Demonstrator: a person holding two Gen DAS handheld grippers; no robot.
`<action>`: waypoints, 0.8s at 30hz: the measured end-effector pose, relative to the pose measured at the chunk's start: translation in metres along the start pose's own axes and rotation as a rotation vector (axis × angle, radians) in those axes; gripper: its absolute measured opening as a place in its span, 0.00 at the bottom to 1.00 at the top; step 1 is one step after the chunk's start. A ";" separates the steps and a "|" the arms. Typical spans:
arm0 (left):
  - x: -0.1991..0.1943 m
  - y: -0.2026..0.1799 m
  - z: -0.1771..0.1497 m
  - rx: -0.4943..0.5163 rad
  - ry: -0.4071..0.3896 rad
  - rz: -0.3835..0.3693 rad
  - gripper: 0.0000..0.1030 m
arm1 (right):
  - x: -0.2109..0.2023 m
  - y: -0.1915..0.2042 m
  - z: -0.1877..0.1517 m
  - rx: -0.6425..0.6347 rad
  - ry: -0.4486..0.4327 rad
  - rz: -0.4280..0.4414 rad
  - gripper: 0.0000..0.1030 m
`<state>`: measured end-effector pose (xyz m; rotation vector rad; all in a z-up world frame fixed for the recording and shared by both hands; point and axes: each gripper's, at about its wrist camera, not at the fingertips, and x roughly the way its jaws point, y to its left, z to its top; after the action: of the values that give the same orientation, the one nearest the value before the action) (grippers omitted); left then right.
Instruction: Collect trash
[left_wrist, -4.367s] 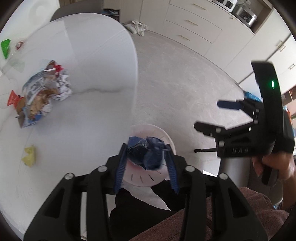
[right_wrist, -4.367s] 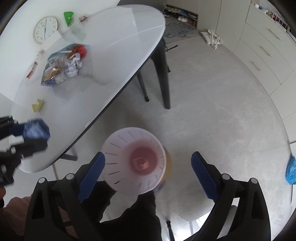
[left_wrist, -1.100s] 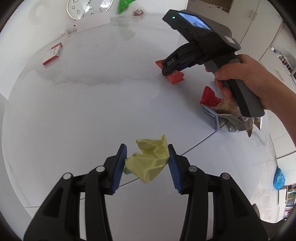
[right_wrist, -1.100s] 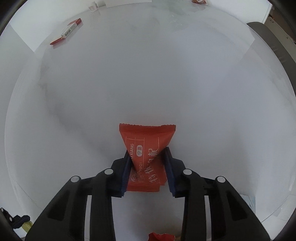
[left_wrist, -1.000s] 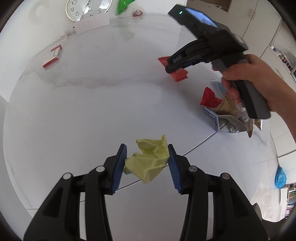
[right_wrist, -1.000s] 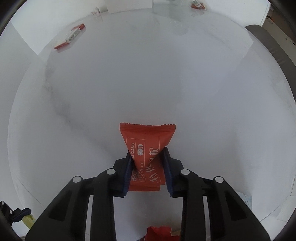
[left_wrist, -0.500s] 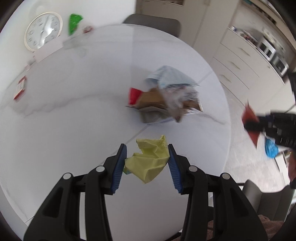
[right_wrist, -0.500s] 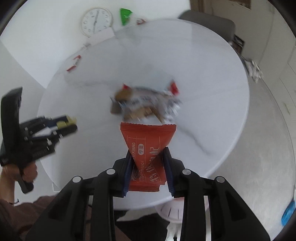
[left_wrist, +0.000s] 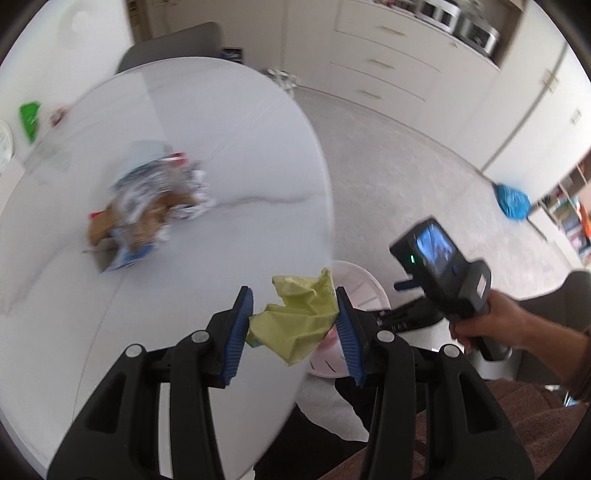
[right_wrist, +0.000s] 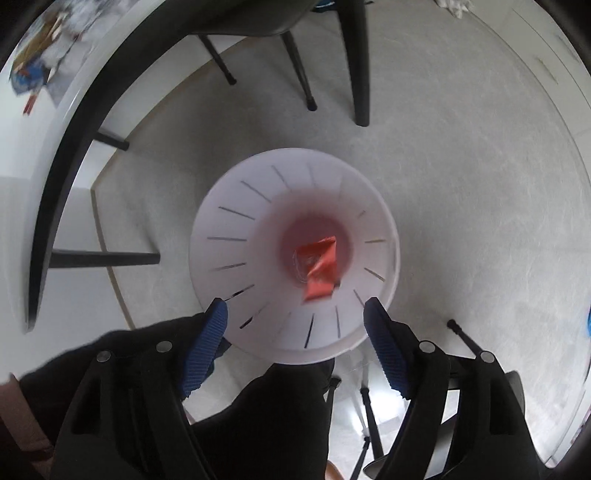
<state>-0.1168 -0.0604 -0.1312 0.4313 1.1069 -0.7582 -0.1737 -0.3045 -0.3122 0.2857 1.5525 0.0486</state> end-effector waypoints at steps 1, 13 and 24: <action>0.006 -0.014 0.001 0.023 0.009 -0.008 0.43 | -0.011 -0.009 -0.001 0.011 -0.022 0.015 0.83; 0.117 -0.103 -0.013 0.109 0.198 -0.044 0.58 | -0.124 -0.074 -0.019 0.018 -0.196 -0.002 0.89; 0.128 -0.099 -0.021 0.037 0.232 -0.037 0.87 | -0.120 -0.061 -0.007 -0.029 -0.187 -0.002 0.89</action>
<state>-0.1724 -0.1559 -0.2519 0.5414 1.3221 -0.7762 -0.1927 -0.3877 -0.2078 0.2585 1.3658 0.0412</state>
